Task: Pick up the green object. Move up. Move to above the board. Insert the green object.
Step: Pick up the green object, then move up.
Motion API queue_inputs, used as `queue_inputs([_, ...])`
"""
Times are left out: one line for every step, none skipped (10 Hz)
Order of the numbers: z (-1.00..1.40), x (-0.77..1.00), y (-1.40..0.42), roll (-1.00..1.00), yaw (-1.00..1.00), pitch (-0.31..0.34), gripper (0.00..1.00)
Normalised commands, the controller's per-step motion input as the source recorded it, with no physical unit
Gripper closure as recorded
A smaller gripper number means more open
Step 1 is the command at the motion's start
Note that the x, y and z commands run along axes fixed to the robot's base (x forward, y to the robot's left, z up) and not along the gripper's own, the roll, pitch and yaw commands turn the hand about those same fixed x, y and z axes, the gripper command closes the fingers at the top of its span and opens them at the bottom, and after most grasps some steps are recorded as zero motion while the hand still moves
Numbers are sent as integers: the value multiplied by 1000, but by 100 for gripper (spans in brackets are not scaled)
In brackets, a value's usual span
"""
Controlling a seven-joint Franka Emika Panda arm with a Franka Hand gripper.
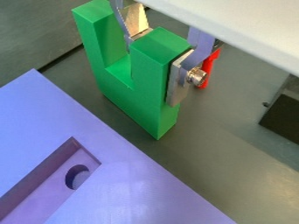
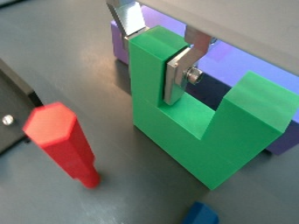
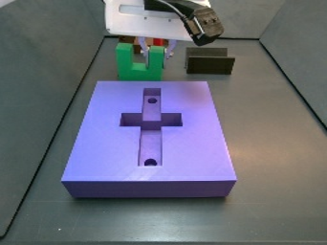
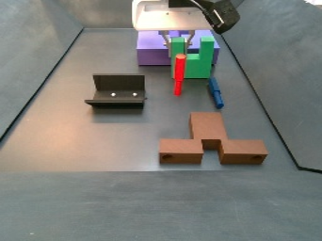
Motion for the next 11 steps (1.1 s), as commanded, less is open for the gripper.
queue_inputs([0, 0, 0, 0, 0, 0, 100])
queue_inputs([0, 0, 0, 0, 0, 0, 100])
queue_inputs([0, 0, 0, 0, 0, 0, 100])
queue_inputs([0, 0, 0, 0, 0, 0, 100])
queue_inputs([0, 0, 0, 0, 0, 0, 100])
queue_inputs([0, 0, 0, 0, 0, 0, 100])
queue_inputs([0, 0, 0, 0, 0, 0, 100])
queue_inputs([833, 0, 0, 0, 0, 0, 100])
queue_inputs([827, -3, 65, 5, 47, 3, 100])
queue_inputs([617, -39, 49, -1, 47, 22, 100])
queue_inputs([220, 0, 20, -15, 26, -5, 100])
